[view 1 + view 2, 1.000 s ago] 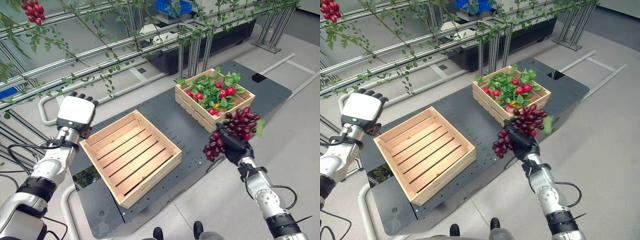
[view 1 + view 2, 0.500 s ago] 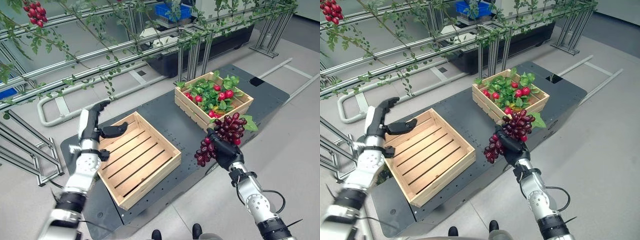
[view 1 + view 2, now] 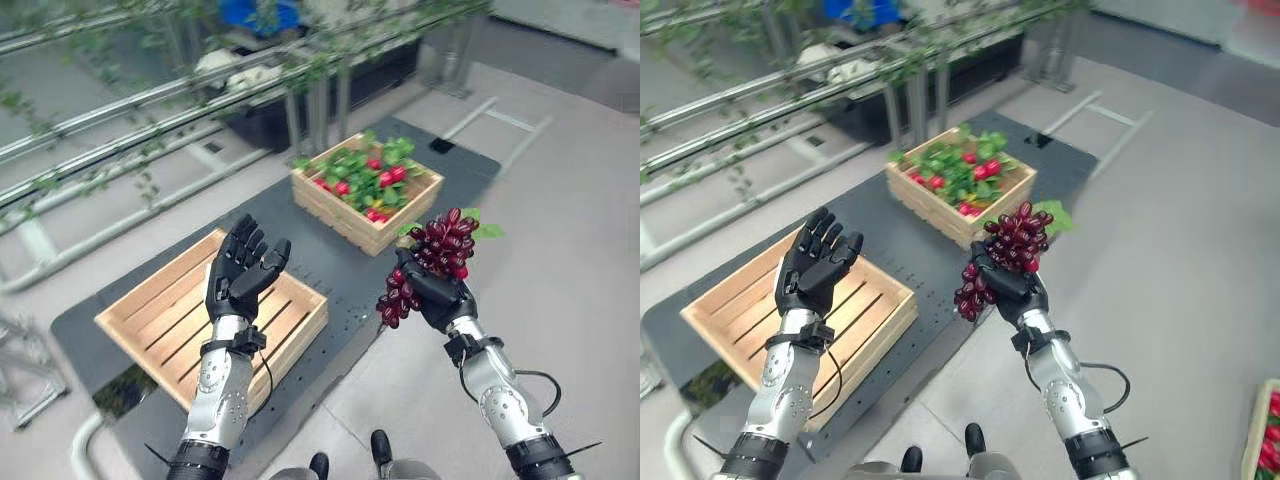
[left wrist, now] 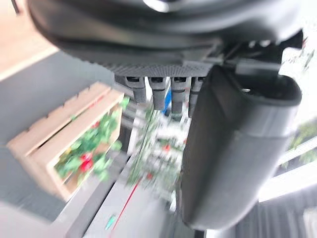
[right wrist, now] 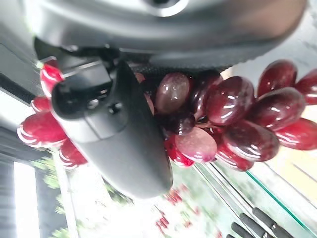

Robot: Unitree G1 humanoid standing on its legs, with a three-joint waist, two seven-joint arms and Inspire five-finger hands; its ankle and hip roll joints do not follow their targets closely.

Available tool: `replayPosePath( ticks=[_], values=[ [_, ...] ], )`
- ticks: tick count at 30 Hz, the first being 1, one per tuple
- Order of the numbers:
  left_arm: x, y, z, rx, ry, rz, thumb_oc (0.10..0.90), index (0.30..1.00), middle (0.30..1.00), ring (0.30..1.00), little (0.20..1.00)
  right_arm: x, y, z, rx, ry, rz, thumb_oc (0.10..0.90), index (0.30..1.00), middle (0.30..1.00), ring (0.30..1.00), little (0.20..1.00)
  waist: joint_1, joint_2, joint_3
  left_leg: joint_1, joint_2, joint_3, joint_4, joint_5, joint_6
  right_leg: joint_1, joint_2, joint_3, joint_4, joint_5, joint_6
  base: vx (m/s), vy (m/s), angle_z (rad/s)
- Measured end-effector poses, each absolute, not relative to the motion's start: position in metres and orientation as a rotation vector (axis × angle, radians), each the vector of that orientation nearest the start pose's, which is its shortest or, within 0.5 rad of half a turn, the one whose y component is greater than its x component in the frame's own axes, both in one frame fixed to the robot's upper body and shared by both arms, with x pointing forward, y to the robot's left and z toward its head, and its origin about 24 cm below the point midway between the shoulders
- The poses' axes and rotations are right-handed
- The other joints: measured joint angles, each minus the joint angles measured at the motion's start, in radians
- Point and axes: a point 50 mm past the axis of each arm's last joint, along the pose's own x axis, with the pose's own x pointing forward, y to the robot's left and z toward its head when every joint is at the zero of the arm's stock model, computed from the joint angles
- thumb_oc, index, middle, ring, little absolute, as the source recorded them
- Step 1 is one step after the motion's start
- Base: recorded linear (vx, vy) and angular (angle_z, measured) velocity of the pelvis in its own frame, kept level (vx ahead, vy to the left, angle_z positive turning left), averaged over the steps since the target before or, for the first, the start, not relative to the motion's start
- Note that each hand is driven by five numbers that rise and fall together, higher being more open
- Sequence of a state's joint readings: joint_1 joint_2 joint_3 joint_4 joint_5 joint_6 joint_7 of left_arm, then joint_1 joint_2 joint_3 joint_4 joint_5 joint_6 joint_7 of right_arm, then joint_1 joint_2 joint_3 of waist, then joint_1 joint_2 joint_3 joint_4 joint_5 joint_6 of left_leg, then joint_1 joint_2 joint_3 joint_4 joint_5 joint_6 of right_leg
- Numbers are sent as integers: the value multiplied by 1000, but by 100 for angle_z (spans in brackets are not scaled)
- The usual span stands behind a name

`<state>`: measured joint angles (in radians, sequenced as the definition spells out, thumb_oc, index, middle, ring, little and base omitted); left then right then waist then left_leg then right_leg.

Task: Pick up the fruits from the basket on one side to the basket on the other side

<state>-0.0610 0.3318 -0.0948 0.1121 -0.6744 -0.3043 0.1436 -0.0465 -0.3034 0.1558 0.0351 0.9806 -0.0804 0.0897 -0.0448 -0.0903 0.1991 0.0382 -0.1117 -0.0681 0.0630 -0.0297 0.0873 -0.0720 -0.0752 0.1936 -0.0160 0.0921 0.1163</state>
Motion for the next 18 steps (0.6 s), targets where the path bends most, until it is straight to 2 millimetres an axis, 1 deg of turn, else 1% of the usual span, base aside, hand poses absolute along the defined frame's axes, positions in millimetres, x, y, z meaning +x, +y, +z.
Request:
replayPosePath(
  ticks=[1,2,3,4,5,6,7,8,9,10,11,12,13,14,16,17,18],
  values=[
    [263,210,63,-347,-191,143,800,900,900,900,900,257,-174,50,680,-31,164,400,300,300,300,300,-12,-1,4,-7,-3,19,4,5,11,-8,-7,-2,-10,-10,8,-181,99,-55],
    [262,212,63,-348,-195,165,800,900,900,900,900,255,-177,49,678,-27,153,400,300,300,300,300,-10,8,10,-5,4,58,-10,17,17,-27,-16,-27,-4,-35,14,-185,93,-70],
    [262,214,64,-348,-198,177,800,900,900,900,900,255,-178,49,678,-28,152,400,300,300,300,300,3,19,18,-3,17,86,-16,20,22,-46,-17,-55,29,-38,6,-195,65,-95],
    [262,216,64,-353,-198,199,800,900,900,900,900,255,-179,49,678,-29,150,400,300,300,300,300,10,54,40,1,47,119,-18,23,25,-70,-14,-137,126,-42,3,-183,45,-90],
    [260,219,63,-354,-197,211,800,900,900,900,900,254,-179,48,678,-26,147,400,300,300,300,300,14,86,59,8,80,161,-23,24,24,-82,-14,-214,265,-59,-3,-174,9,-84],
    [259,221,62,-355,-196,221,800,900,900,900,900,253,-179,47,679,-22,146,400,300,300,300,300,21,102,67,19,96,176,-33,25,23,-80,-17,-247,339,-70,-4,-132,-43,-79],
    [257,225,62,-354,-198,237,800,900,900,900,900,251,-180,45,681,-15,142,400,300,300,300,300,35,110,72,22,111,193,-37,26,21,-58,-25,-284,401,-119,2,-106,-73,-61],
    [256,227,61,-354,-199,245,800,900,900,900,900,251,-180,44,681,-13,142,400,300,300,300,300,40,108,73,22,114,201,-39,27,20,-51,-38,-305,421,-141,5,-104,-146,-65],
    [253,232,60,-355,-198,270,800,900,900,900,900,251,-179,44,682,-14,147,400,300,300,300,300,53,105,76,22,118,219,-41,28,17,-17,-48,-335,401,-171,-1,-78,-171,-44],
    [251,234,59,-353,-195,280,800,900,900,900,900,251,-179,44,681,-15,149,400,300,300,300,300,60,103,76,23,118,222,-42,29,10,0,-47,-343,366,-173,-1,-101,-212,-50],
    [247,238,56,-353,-187,299,800,900,900,900,900,250,-178,44,680,-12,152,400,300,300,300,300,68,96,75,27,120,233,-44,32,-12,45,-40,-361,271,-183,-13,-130,-192,-55],
    [242,243,54,-347,-182,326,800,900,900,900,900,250,-174,42,689,-6,164,400,300,300,300,300,88,65,67,34,104,246,-54,34,-30,100,-40,-364,130,-177,-10,-145,-168,-59],
    [240,243,52,-359,-175,348,800,900,900,900,900,251,-173,42,685,-2,173,400,300,300,300,300,93,71,68,39,112,247,-64,40,-40,120,-30,-363,83,-148,-8,-148,-152,-55],
    [239,242,49,-373,-159,377,800,900,900,900,900,251,-170,41,678,7,188,400,300,300,300,300,89,73,67,40,126,241,-83,52,-55,139,3,-330,23,-120,-22,-107,-111,-28],
    [239,236,46,-381,-139,375,800,900,900,900,900,250,-166,40,677,18,202,400,300,300,300,300,85,67,63,55,139,239,-134,83,-75,163,27,-322,-58,-74,-45,-93,-108,-20],
    [240,231,44,-388,-128,366,800,900,900,900,900,250,-165,39,676,22,208,400,300,300,300,300,84,65,63,61,149,238,-151,96,-85,167,41,-317,-75,-59,-55,-106,-118,-14],
    [240,225,42,-397,-115,358,800,900,900,900,900,249,-165,38,675,27,208,400,300,300,300,300,73,65,62,60,156,233,-151,99,-90,168,50,-317,-74,-59,-60,-83,-89,-5]
  ],
)
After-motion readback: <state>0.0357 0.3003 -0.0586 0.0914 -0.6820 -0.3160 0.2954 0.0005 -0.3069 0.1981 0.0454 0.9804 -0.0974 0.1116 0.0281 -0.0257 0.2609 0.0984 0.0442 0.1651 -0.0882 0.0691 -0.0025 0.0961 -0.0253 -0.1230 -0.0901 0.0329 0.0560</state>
